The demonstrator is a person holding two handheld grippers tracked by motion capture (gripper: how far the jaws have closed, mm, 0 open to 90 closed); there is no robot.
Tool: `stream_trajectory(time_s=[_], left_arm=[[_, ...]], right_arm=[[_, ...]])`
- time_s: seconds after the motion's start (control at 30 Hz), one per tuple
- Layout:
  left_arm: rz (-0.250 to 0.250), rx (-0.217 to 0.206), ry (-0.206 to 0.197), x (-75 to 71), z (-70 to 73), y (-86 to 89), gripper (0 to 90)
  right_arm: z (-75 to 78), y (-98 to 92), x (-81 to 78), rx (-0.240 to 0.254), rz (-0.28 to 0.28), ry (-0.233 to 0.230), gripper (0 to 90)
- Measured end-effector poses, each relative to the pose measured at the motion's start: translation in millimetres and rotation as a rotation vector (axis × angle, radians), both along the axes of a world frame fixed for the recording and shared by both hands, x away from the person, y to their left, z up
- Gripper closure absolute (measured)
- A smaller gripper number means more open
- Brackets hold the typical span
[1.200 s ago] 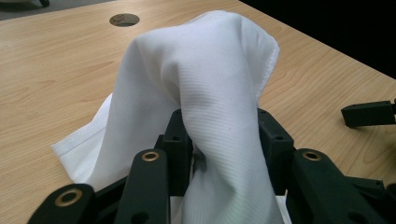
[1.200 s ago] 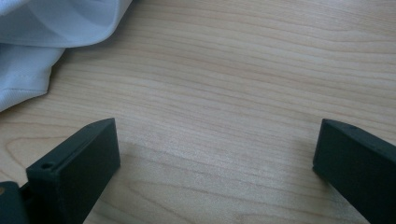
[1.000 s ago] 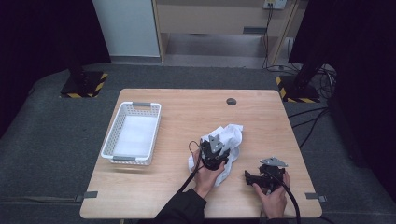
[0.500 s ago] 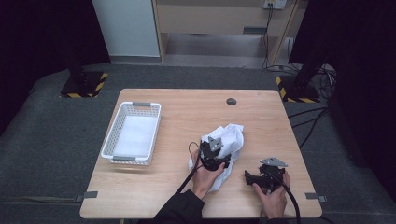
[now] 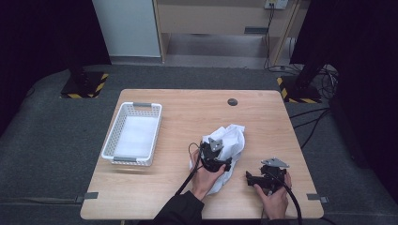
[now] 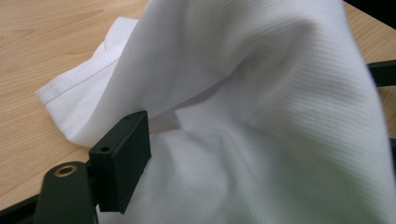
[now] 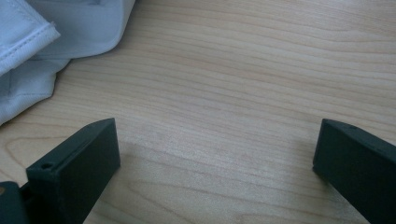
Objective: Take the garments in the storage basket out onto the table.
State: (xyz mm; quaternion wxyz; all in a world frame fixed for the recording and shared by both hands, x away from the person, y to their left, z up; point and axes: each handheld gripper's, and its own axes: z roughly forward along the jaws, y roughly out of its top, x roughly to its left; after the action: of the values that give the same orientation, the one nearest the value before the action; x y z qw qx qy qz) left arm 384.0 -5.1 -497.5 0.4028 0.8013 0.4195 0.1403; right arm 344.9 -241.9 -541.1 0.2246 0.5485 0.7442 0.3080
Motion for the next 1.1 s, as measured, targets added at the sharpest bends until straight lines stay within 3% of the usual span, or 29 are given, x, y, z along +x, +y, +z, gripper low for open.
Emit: stream_trajectory(time_s=[0.23, 0.6, 1.1], left_arm=[[-0.001, 0.008, -0.004, -1.8, 0.6, 2.6, 13.0], [-0.017, -0.019, -0.020, -6.7, 3.2, 9.5, 8.9], [-0.049, -0.070, -0.117, -18.8, 14.2, 18.9, 6.7]], right_arm=[[0.0, 0.0, 0.0, 0.000, 0.000, 0.000, 0.6], [0.0, 0.0, 0.0, 0.000, 0.000, 0.000, 0.7], [0.0, 0.0, 0.0, 0.000, 0.000, 0.000, 0.6]])
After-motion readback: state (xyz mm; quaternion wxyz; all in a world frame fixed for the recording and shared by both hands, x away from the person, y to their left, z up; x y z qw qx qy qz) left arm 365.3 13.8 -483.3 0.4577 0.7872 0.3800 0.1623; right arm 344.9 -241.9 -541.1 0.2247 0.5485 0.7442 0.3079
